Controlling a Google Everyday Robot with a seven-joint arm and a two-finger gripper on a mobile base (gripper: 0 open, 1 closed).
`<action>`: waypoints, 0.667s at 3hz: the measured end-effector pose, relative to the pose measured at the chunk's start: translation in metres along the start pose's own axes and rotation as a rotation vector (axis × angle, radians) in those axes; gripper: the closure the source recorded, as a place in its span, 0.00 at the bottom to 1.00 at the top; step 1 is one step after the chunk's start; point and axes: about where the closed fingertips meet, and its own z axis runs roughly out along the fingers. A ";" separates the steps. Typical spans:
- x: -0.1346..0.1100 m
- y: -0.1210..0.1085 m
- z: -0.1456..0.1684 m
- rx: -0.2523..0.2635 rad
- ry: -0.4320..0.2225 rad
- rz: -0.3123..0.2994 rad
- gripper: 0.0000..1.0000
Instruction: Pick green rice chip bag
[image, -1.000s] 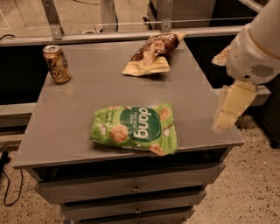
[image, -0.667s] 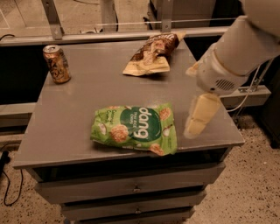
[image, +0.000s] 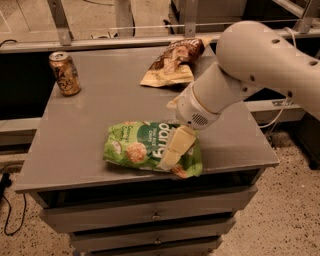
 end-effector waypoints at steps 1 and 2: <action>-0.022 0.011 0.022 -0.078 -0.056 0.037 0.18; -0.040 0.021 0.018 -0.128 -0.093 0.067 0.41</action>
Offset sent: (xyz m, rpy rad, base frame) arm -0.0227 0.0601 0.0187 0.1699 0.1931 0.0215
